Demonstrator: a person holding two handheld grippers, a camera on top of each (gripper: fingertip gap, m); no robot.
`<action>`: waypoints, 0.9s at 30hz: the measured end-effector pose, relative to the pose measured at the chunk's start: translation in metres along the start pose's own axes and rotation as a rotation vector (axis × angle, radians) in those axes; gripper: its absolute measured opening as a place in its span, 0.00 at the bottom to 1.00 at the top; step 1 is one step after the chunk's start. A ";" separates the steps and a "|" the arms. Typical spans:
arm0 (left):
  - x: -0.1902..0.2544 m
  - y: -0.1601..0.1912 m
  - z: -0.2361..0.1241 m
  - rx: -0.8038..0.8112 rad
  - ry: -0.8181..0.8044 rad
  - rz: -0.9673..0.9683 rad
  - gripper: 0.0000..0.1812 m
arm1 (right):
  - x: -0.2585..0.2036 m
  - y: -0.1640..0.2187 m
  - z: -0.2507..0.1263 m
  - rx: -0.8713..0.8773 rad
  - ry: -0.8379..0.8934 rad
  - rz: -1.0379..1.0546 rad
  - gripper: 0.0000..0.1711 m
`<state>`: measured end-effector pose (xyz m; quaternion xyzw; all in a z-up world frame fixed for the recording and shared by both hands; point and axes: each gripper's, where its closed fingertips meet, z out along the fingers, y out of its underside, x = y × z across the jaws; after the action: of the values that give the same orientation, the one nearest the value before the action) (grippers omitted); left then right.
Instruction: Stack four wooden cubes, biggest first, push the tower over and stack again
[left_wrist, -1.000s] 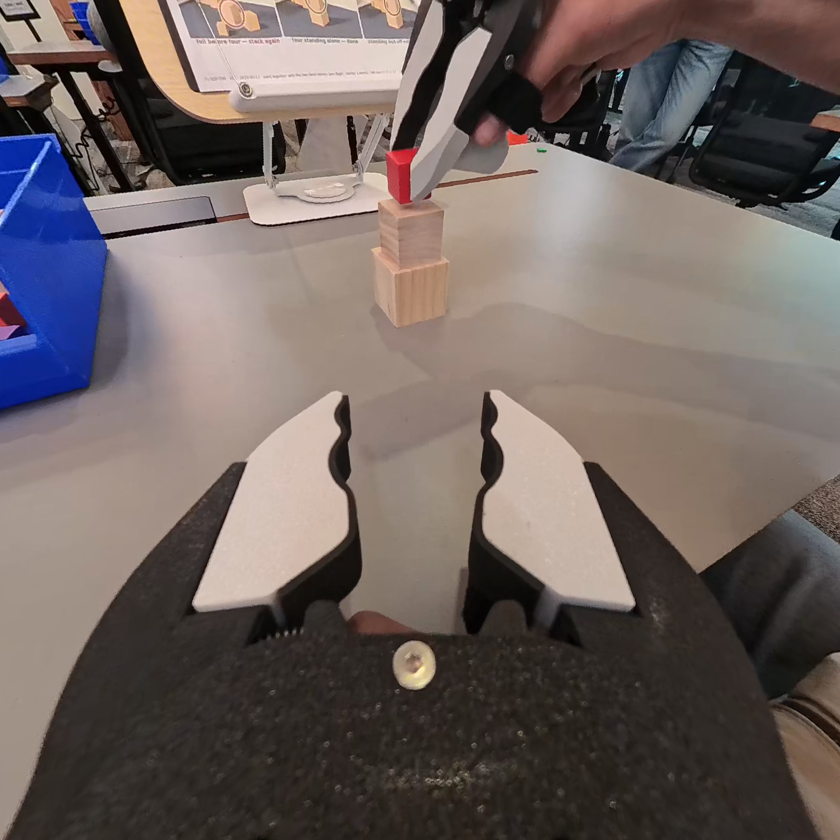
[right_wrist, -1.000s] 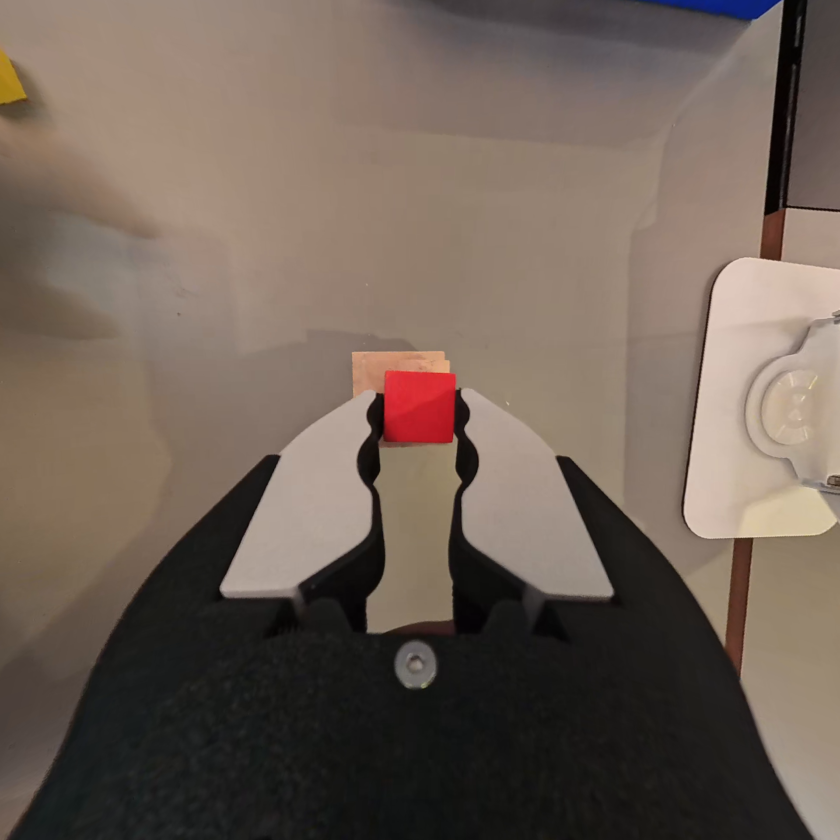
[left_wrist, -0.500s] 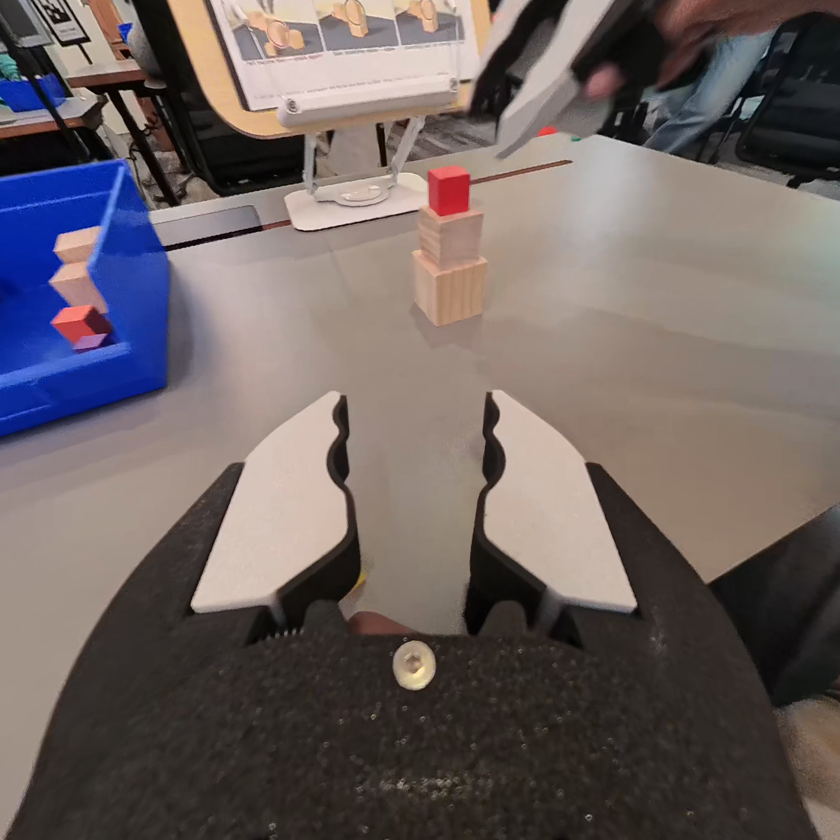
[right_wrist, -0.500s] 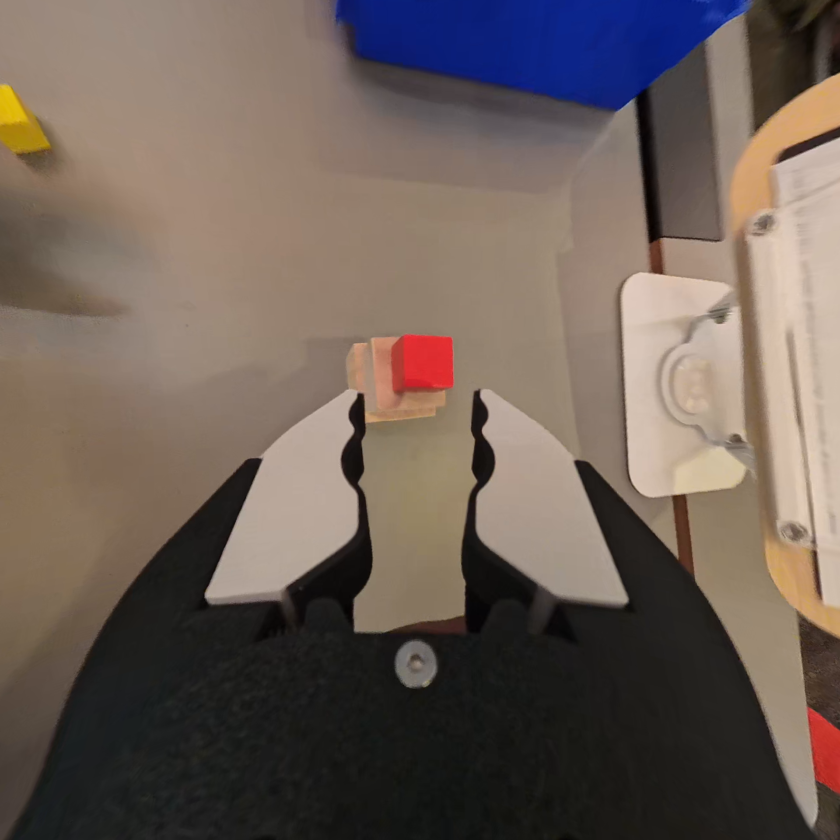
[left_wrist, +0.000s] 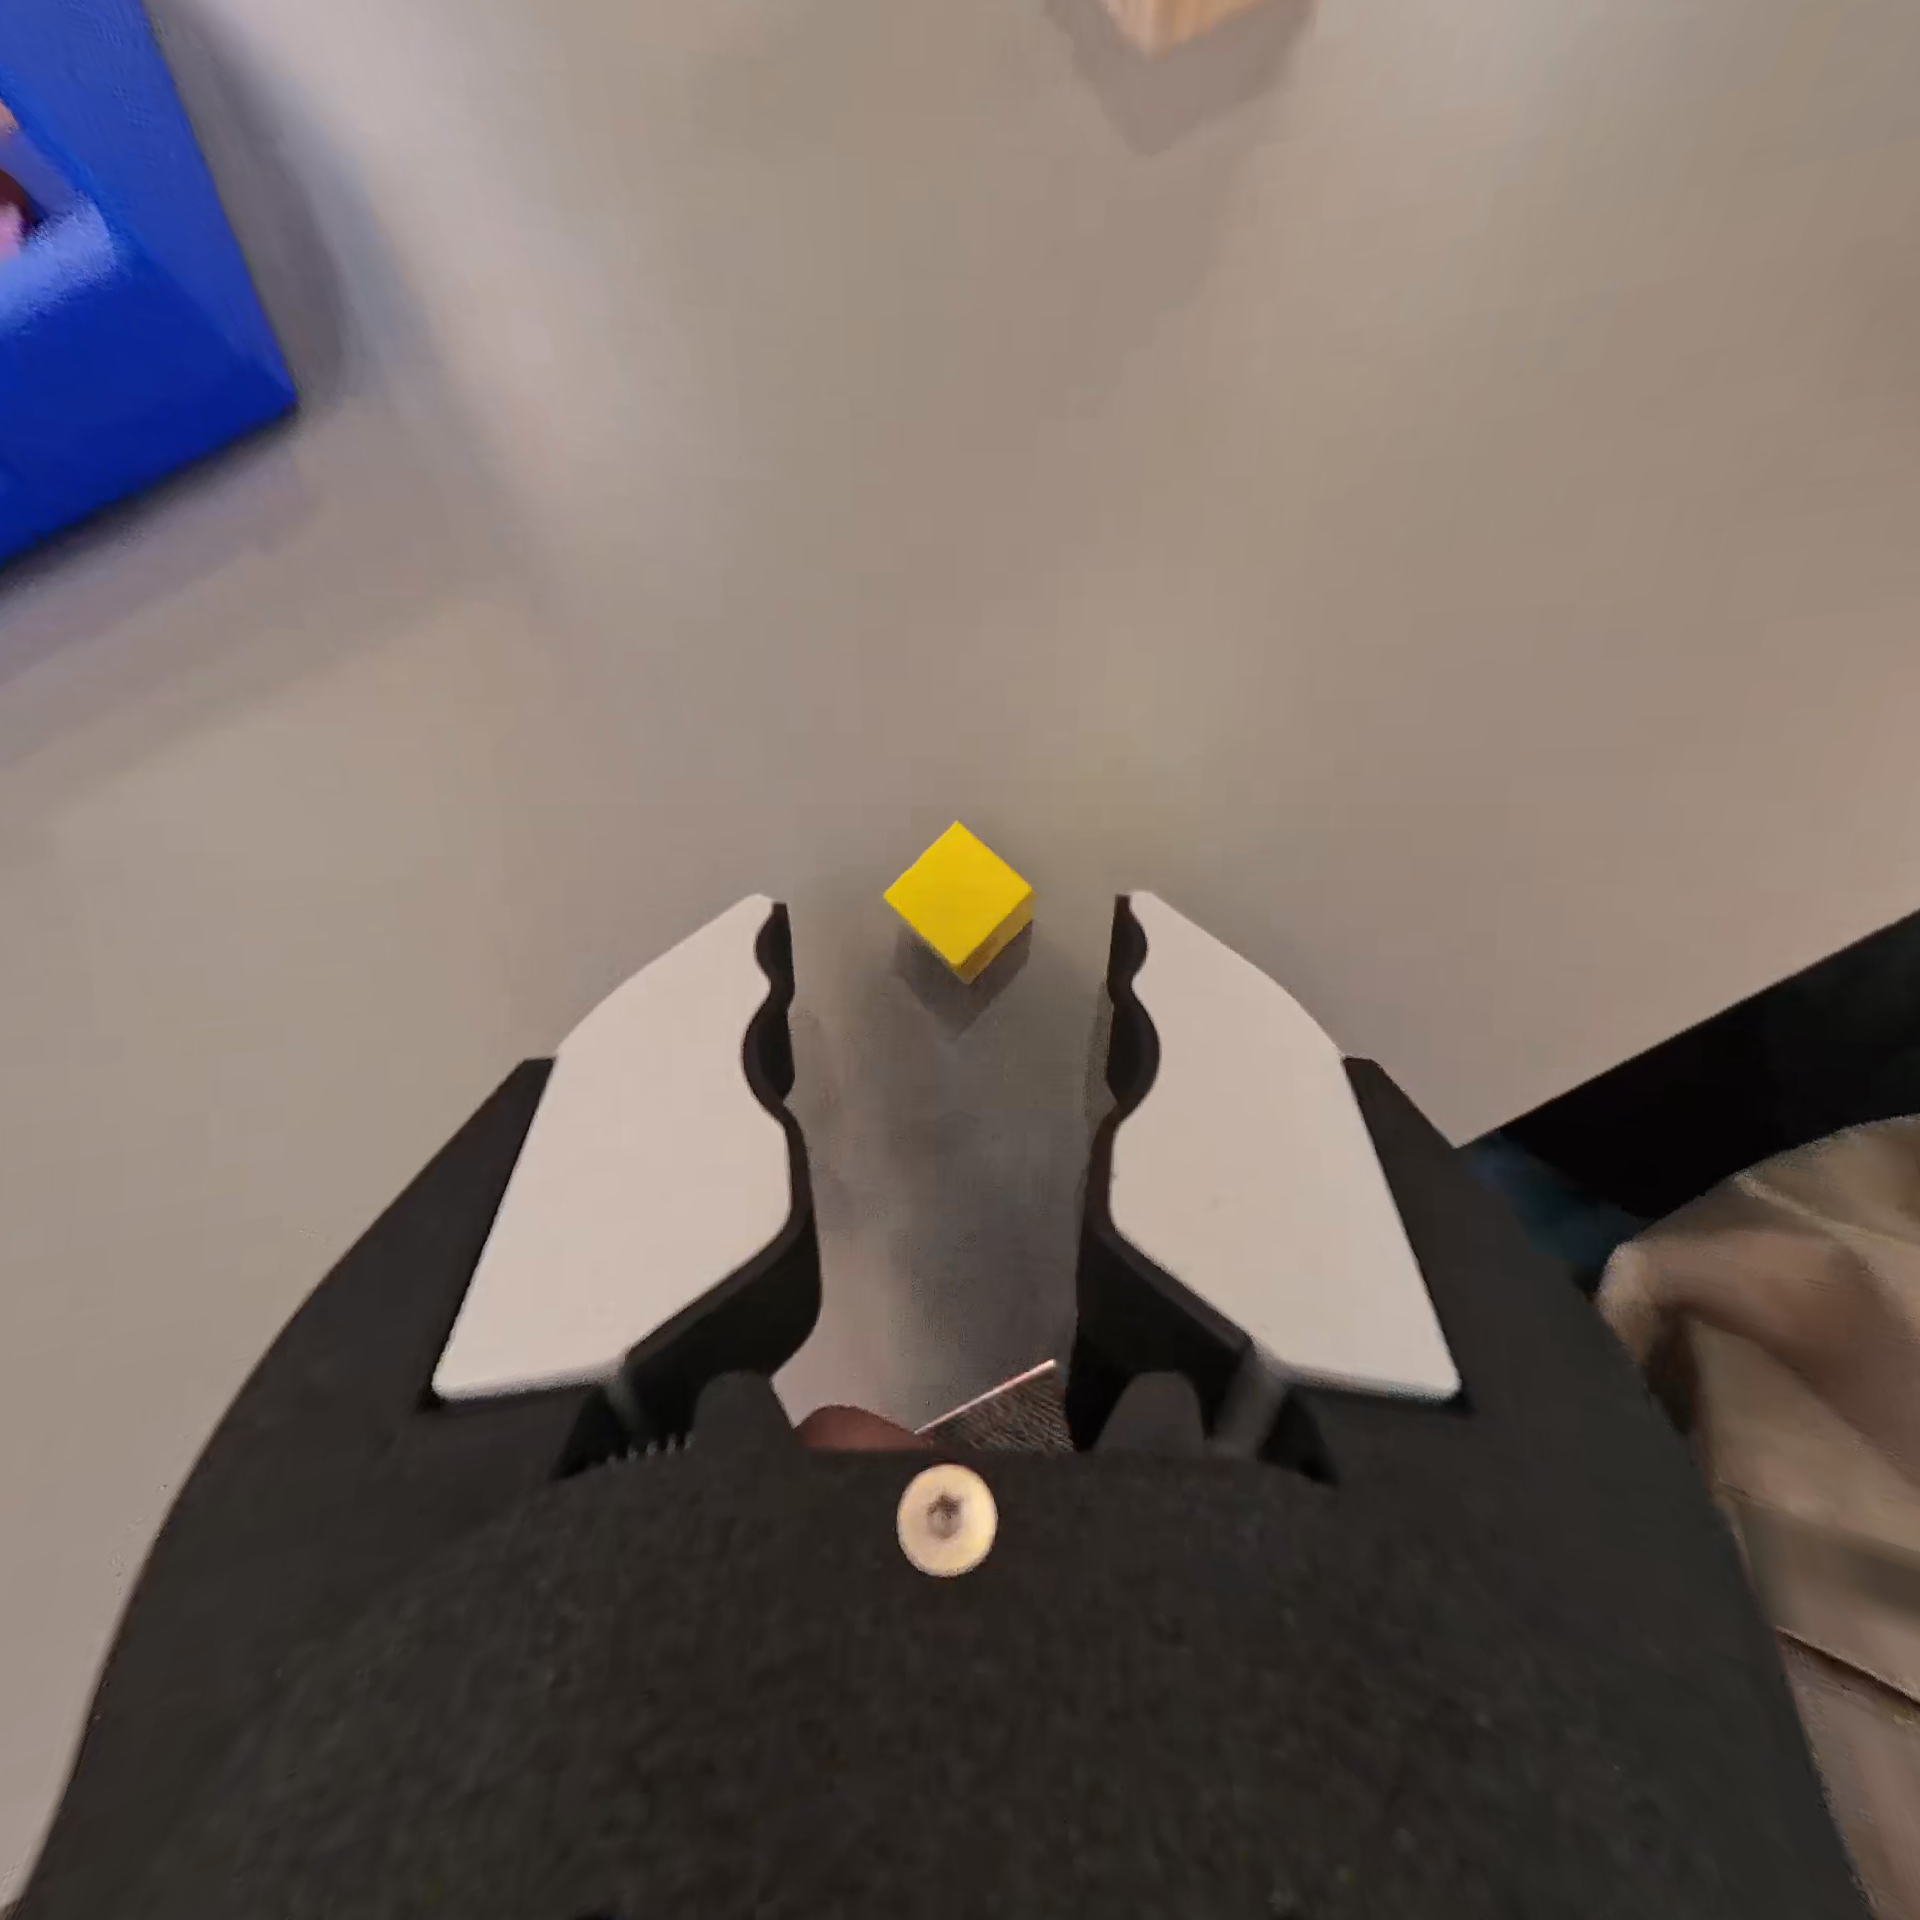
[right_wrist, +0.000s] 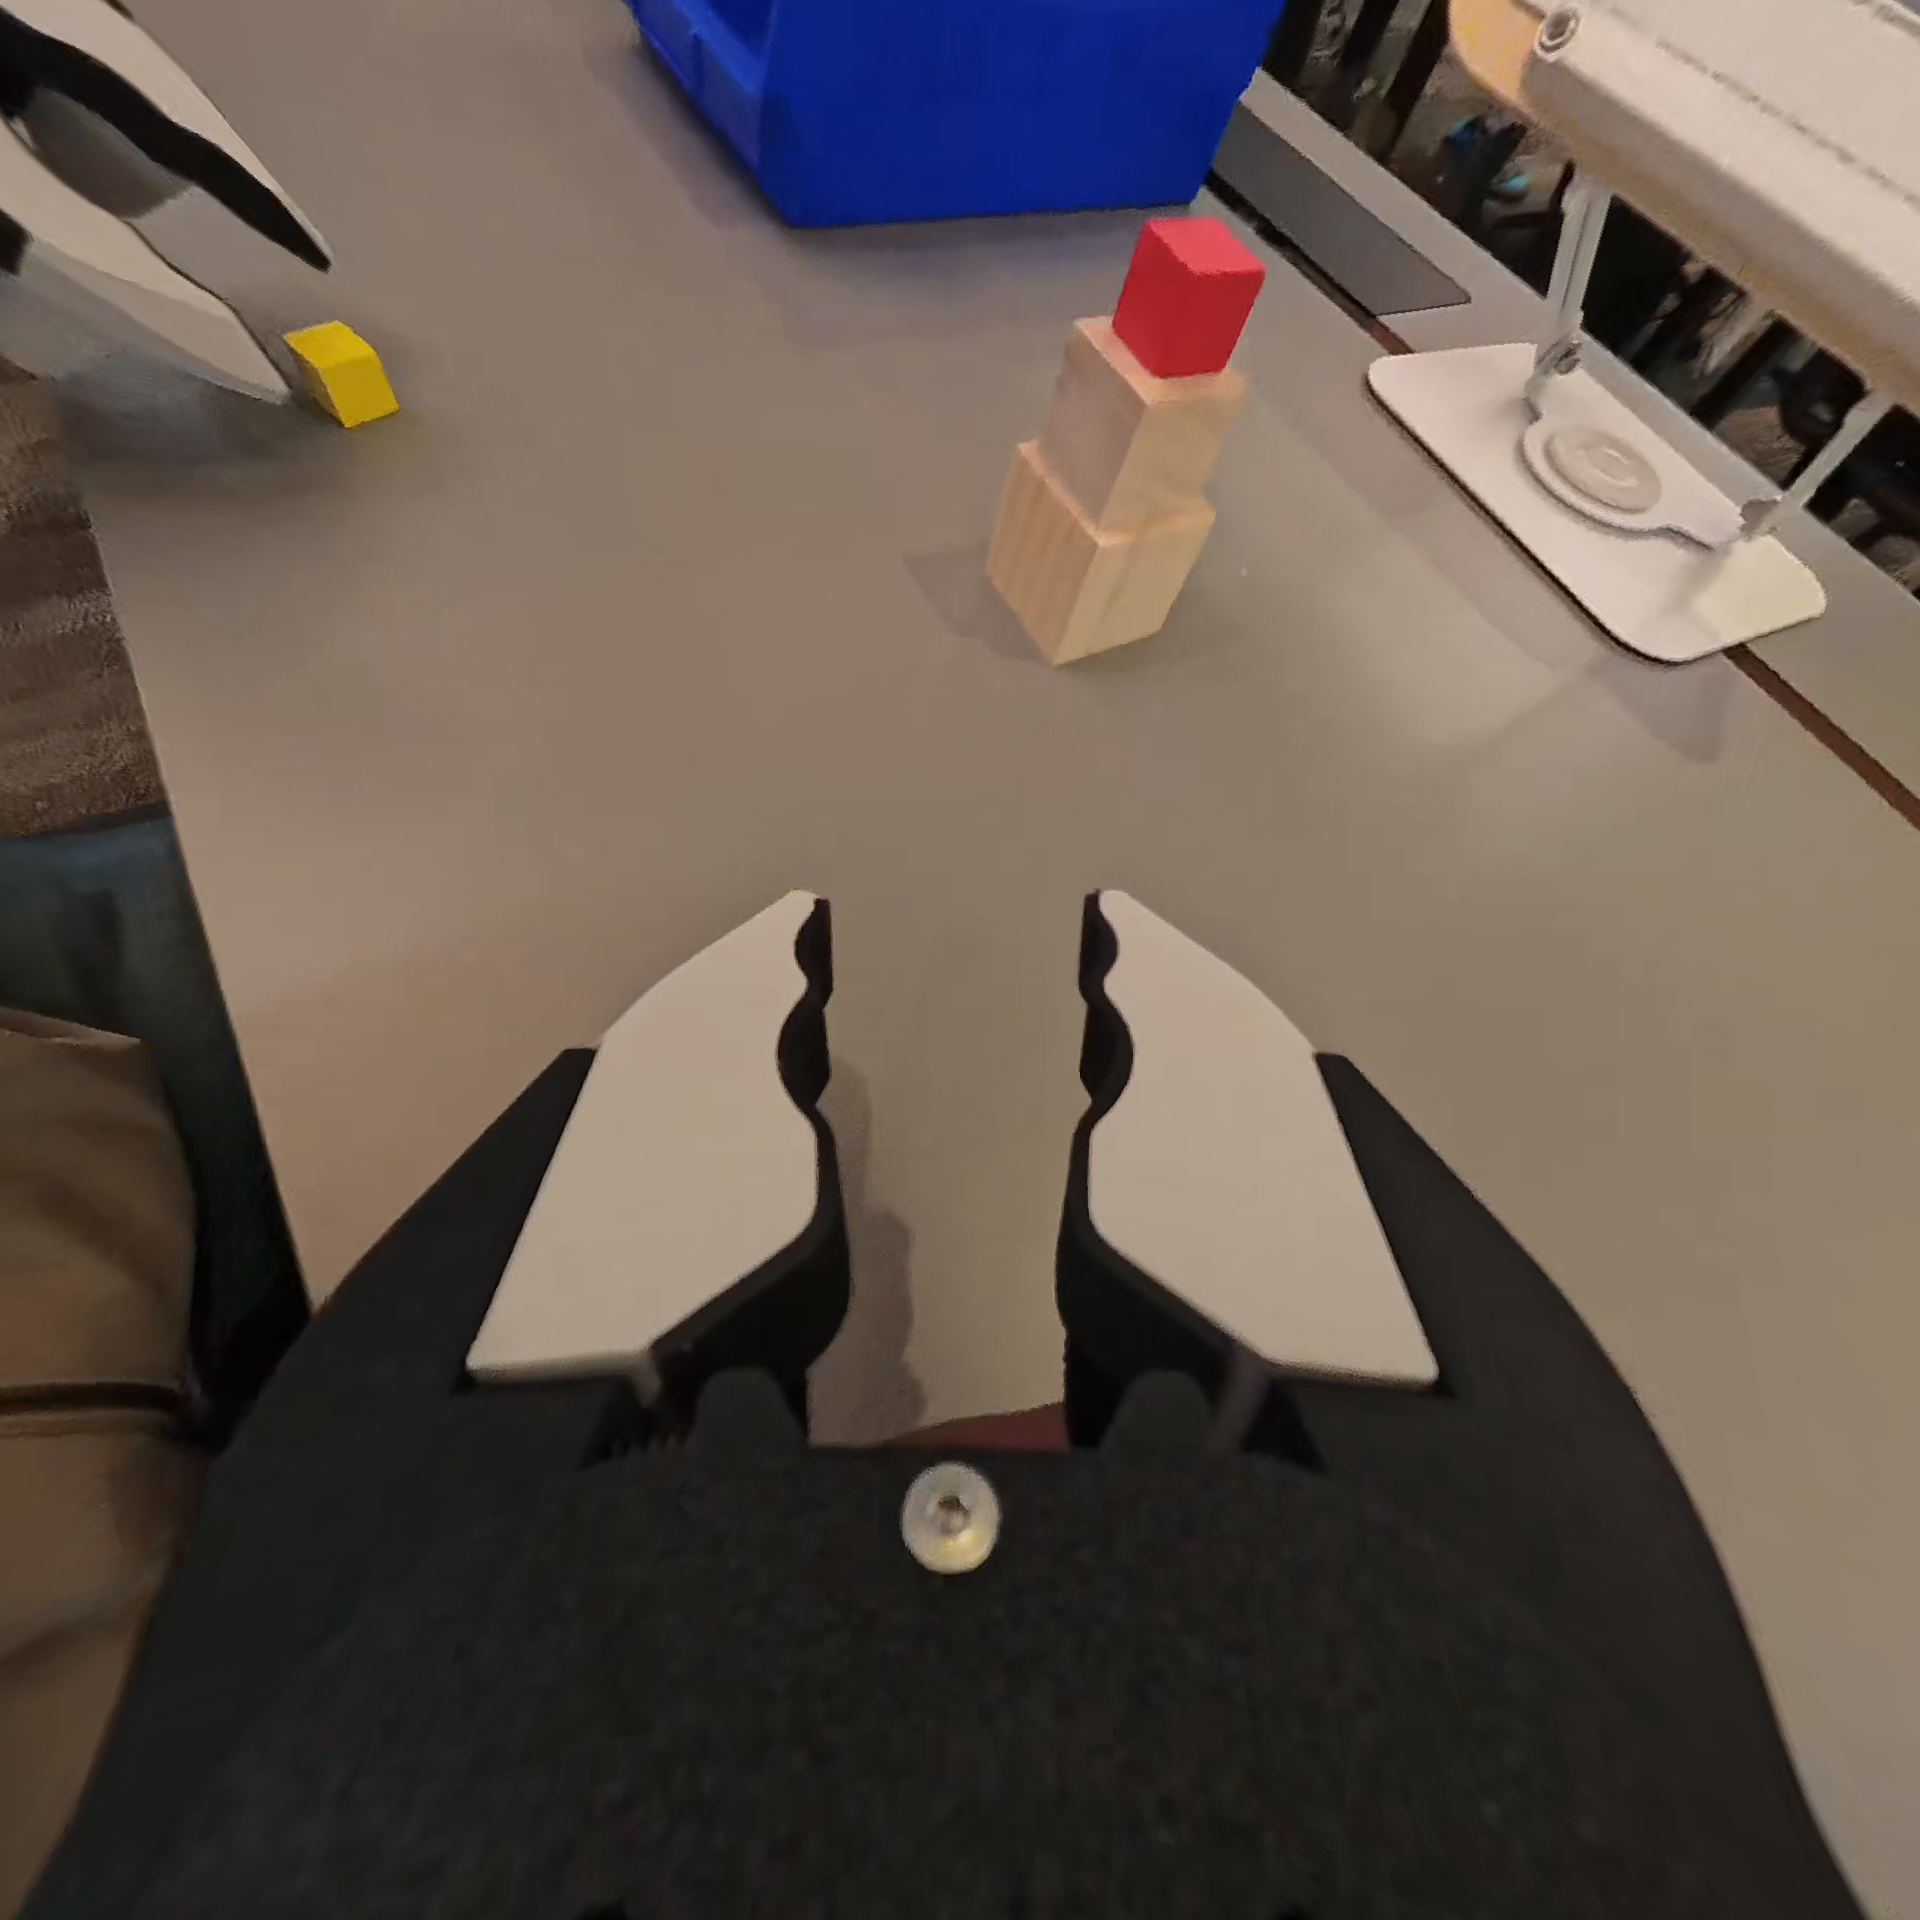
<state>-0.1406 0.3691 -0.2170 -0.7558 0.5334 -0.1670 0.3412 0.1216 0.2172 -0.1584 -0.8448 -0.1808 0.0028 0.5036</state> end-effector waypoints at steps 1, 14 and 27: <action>-0.001 0.002 0.002 -0.012 -0.007 -0.027 0.32 | -0.004 0.005 -0.004 0.004 0.012 0.010 0.27; 0.000 0.006 0.011 -0.028 0.124 0.256 0.29 | -0.046 0.022 -0.008 0.026 -0.101 0.039 0.26; 0.015 0.012 0.014 -0.070 0.551 0.426 0.12 | -0.045 0.025 -0.010 0.014 -0.105 0.061 0.24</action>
<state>-0.1339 0.3577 -0.2370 -0.5653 0.7565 -0.2714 0.1857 0.0895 0.1841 -0.1830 -0.8450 -0.1812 0.0637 0.4990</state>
